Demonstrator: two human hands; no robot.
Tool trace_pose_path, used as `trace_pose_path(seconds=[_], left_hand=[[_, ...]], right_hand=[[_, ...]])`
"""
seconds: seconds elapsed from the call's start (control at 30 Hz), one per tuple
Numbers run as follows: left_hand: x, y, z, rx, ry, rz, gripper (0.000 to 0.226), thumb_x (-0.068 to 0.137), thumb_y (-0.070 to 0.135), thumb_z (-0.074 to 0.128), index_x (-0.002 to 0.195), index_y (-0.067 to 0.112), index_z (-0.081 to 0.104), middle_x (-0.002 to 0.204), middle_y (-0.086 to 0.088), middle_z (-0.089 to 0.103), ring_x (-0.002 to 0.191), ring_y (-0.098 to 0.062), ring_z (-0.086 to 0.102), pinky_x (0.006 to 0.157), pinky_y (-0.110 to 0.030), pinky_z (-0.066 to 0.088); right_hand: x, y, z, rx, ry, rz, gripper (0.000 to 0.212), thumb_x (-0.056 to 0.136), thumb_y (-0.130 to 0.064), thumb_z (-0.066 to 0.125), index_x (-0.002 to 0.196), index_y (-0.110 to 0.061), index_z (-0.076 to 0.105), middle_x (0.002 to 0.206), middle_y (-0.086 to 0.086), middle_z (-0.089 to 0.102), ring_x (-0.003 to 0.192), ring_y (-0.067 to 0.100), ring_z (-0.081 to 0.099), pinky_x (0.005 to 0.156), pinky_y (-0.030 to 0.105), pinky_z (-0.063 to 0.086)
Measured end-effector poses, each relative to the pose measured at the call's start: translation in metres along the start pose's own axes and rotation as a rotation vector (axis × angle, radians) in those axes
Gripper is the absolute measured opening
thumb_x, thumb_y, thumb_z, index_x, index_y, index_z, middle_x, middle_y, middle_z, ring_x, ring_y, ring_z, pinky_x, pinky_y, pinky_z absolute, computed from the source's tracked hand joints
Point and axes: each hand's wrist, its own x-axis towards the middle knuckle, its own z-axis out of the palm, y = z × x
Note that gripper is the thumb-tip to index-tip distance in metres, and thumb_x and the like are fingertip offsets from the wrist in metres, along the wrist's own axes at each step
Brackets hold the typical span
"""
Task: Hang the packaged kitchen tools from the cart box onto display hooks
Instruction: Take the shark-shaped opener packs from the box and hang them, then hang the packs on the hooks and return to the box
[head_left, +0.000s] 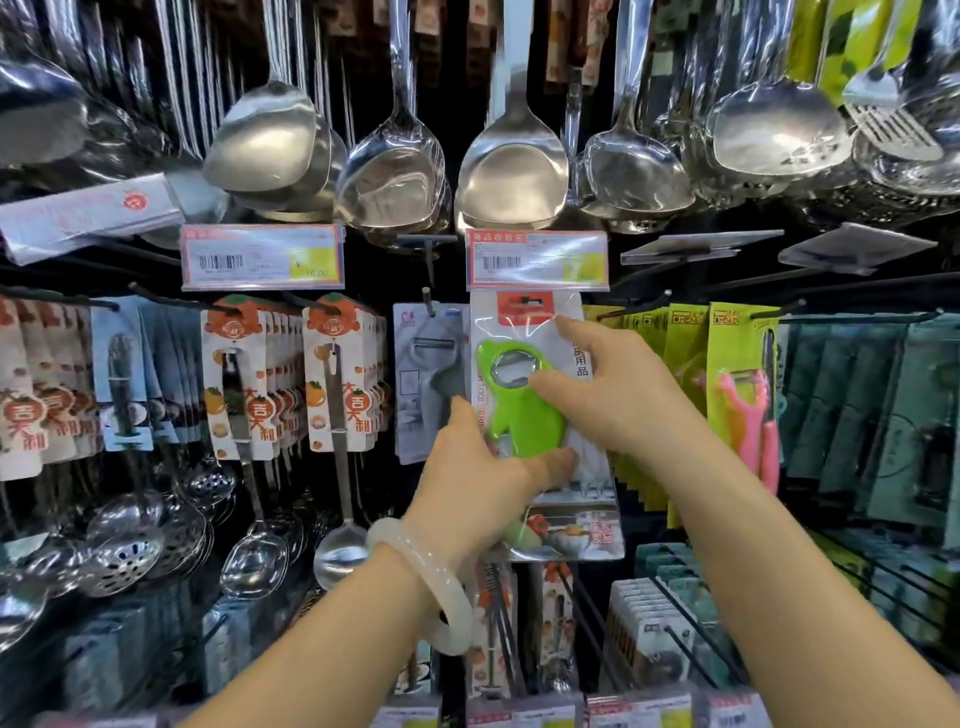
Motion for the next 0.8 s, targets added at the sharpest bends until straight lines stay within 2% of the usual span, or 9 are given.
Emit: trace_pose_path(seconds=[0.07, 0.13, 0.23, 0.3, 0.4, 0.57, 0.63, 0.73, 0.8], left_hand=[[0.0, 0.001, -0.005, -0.018, -0.036, -0.006, 0.08, 0.06, 0.031, 0.085, 0.127, 0.011, 0.045, 0.116, -0.003, 0.064, 0.099, -0.018, 0.064, 0.077, -0.028, 0.054], [0.003, 0.0, -0.008, -0.01, -0.04, 0.024, 0.084, 0.068, 0.027, 0.082, 0.136, 0.009, 0.036, 0.125, -0.003, 0.059, 0.107, -0.017, 0.06, 0.073, -0.022, 0.05], [0.012, -0.007, -0.008, -0.043, -0.026, 0.082, 0.106, 0.074, 0.026, 0.078, 0.15, 0.024, 0.004, 0.135, 0.017, 0.034, 0.122, -0.002, 0.038, 0.097, -0.022, 0.038], [0.022, -0.018, -0.003, -0.005, -0.016, 0.083, 0.105, 0.079, 0.021, 0.073, 0.149, 0.028, -0.005, 0.139, 0.014, 0.034, 0.116, 0.002, 0.033, 0.093, -0.019, 0.033], [0.041, -0.039, 0.002, 0.163, 0.048, 0.074, 0.102, 0.082, 0.027, 0.07, 0.149, 0.029, -0.006, 0.148, 0.0, 0.029, 0.131, -0.01, 0.035, 0.093, -0.021, 0.034], [0.027, -0.056, 0.036, 0.63, 0.217, 0.172, 0.092, 0.092, 0.04, 0.051, 0.145, 0.014, -0.019, 0.156, -0.004, -0.019, 0.144, -0.018, -0.017, 0.119, -0.038, -0.002], [0.01, -0.061, 0.068, 0.674, 0.146, 0.35, 0.079, 0.094, 0.037, 0.043, 0.146, 0.013, -0.012, 0.154, -0.001, -0.015, 0.142, -0.013, -0.018, 0.116, -0.035, -0.006], [-0.009, -0.07, 0.134, 0.835, 0.009, 0.532, 0.071, 0.077, 0.029, 0.04, 0.142, 0.002, 0.029, 0.15, -0.014, 0.032, 0.139, -0.022, 0.018, 0.109, -0.047, 0.026], [-0.021, -0.07, 0.184, 0.912, -0.1, 0.587, 0.071, 0.073, 0.029, 0.044, 0.138, 0.002, 0.038, 0.146, -0.014, 0.039, 0.137, -0.025, 0.028, 0.109, -0.043, 0.032]], right_hand=[[0.002, -0.002, -0.002, -0.007, 0.001, 0.011, 0.065, 0.086, -0.029, 0.059, 0.144, -0.017, 0.033, 0.15, 0.0, 0.036, 0.137, 0.017, 0.036, 0.106, 0.029, 0.031], [0.007, 0.0, 0.001, 0.016, -0.013, 0.035, 0.065, 0.086, -0.029, 0.06, 0.144, -0.016, 0.034, 0.15, 0.0, 0.037, 0.135, 0.018, 0.037, 0.104, 0.03, 0.034], [0.02, 0.006, 0.019, 0.007, -0.038, 0.07, 0.065, 0.087, -0.032, 0.059, 0.144, -0.017, 0.033, 0.149, 0.001, 0.038, 0.134, 0.02, 0.039, 0.101, 0.028, 0.034], [0.029, 0.014, 0.032, -0.005, -0.039, 0.103, 0.064, 0.089, -0.032, 0.057, 0.145, -0.022, 0.029, 0.149, 0.001, 0.038, 0.132, 0.022, 0.041, 0.098, 0.025, 0.035], [0.034, 0.033, 0.046, -0.049, -0.087, 0.148, 0.068, 0.092, -0.035, 0.054, 0.148, -0.03, 0.017, 0.15, 0.009, 0.031, 0.119, 0.026, 0.049, 0.099, 0.029, 0.038], [-0.011, 0.075, 0.038, -0.132, -0.105, 0.152, 0.071, 0.092, -0.04, 0.05, 0.15, -0.026, 0.01, 0.148, 0.006, 0.024, 0.135, 0.024, 0.032, 0.108, 0.031, 0.031], [-0.046, 0.094, 0.026, -0.209, -0.074, 0.132, 0.066, 0.094, -0.04, 0.047, 0.149, -0.023, 0.015, 0.15, 0.003, 0.024, 0.14, 0.019, 0.022, 0.113, 0.028, 0.022], [-0.096, 0.129, -0.004, -0.323, -0.037, 0.15, 0.063, 0.094, -0.049, 0.033, 0.149, -0.021, 0.017, 0.156, -0.002, 0.012, 0.146, 0.015, 0.007, 0.119, 0.03, 0.01], [-0.131, 0.167, -0.033, -0.453, -0.064, 0.255, 0.065, 0.094, -0.053, 0.023, 0.149, -0.023, 0.008, 0.154, -0.008, -0.007, 0.143, 0.012, -0.01, 0.119, 0.031, 0.005]])
